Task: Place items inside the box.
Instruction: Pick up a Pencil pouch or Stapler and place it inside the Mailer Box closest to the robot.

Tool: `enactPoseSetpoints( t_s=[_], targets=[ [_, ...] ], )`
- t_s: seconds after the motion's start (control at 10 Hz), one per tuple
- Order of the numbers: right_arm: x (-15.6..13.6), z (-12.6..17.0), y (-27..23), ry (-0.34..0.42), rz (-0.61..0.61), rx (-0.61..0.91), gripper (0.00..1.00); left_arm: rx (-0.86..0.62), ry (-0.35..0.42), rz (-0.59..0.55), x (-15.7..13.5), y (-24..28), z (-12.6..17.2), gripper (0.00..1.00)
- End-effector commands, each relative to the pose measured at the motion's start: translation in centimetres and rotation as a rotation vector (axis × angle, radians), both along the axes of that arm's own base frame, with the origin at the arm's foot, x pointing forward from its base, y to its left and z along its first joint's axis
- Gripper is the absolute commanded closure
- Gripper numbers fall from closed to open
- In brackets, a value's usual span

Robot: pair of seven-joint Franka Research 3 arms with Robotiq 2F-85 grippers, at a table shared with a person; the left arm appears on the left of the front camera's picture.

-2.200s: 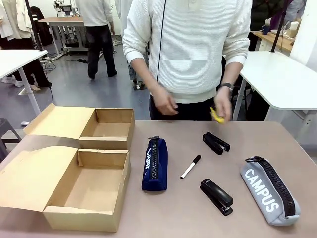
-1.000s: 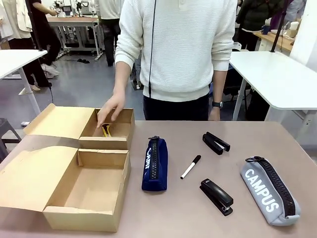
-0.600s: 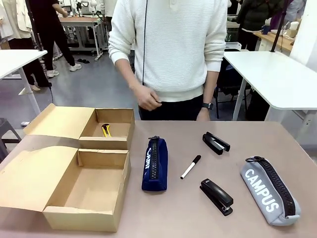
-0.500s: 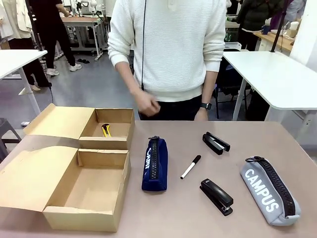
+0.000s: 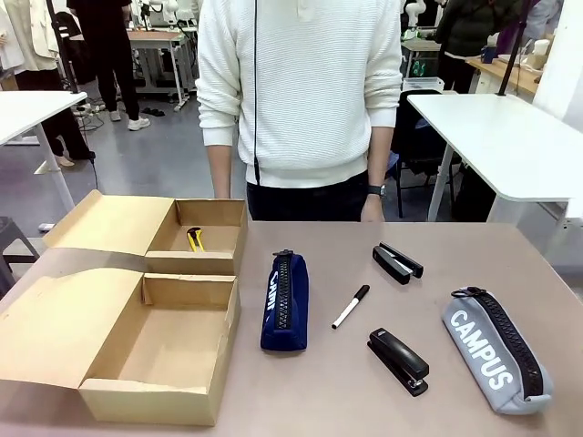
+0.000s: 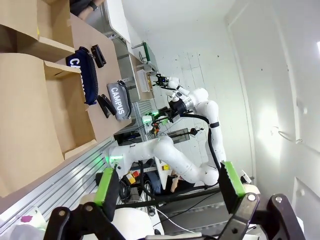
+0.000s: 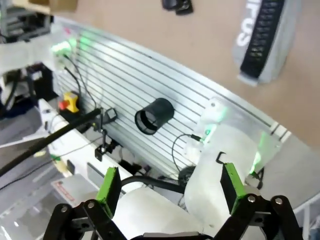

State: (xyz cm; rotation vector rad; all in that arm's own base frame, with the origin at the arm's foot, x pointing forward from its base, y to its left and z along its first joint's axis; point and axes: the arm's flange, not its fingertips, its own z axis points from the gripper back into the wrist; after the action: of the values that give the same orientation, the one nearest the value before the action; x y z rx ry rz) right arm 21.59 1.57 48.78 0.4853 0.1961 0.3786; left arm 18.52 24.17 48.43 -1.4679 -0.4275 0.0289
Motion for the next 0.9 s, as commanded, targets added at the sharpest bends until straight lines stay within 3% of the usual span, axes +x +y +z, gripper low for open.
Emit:
enactPoseSetpoints(
  t_s=[0.0, 0.2, 0.3, 0.4, 0.8],
  targets=[
    [0.1, -0.8, 4.2, 0.002, 0.058, -0.039, 0.0, -0.008, -0.025, -0.004, 0.0, 0.0, 0.4, 0.0],
    [-1.7, -1.6, 9.3, -0.017, 0.157, -0.154, 0.0, -0.008, -0.025, -0.004, 0.0, 0.0, 0.4, 0.0],
    [-2.5, -1.6, 10.7, -0.051, 0.131, -0.199, 0.0, -0.008, -0.025, -0.004, 0.0, 0.0, 0.4, 0.0],
    [-0.9, -0.4, 7.2, 0.001, 0.158, -0.109, 0.0, -0.008, -0.025, -0.004, 0.0, 0.0, 0.4, 0.0],
    [-1.4, -1.2, 8.8, 0.014, 0.152, -0.189, 0.0, -0.008, -0.025, -0.004, 0.0, 0.0, 0.4, 0.0]
  ],
)
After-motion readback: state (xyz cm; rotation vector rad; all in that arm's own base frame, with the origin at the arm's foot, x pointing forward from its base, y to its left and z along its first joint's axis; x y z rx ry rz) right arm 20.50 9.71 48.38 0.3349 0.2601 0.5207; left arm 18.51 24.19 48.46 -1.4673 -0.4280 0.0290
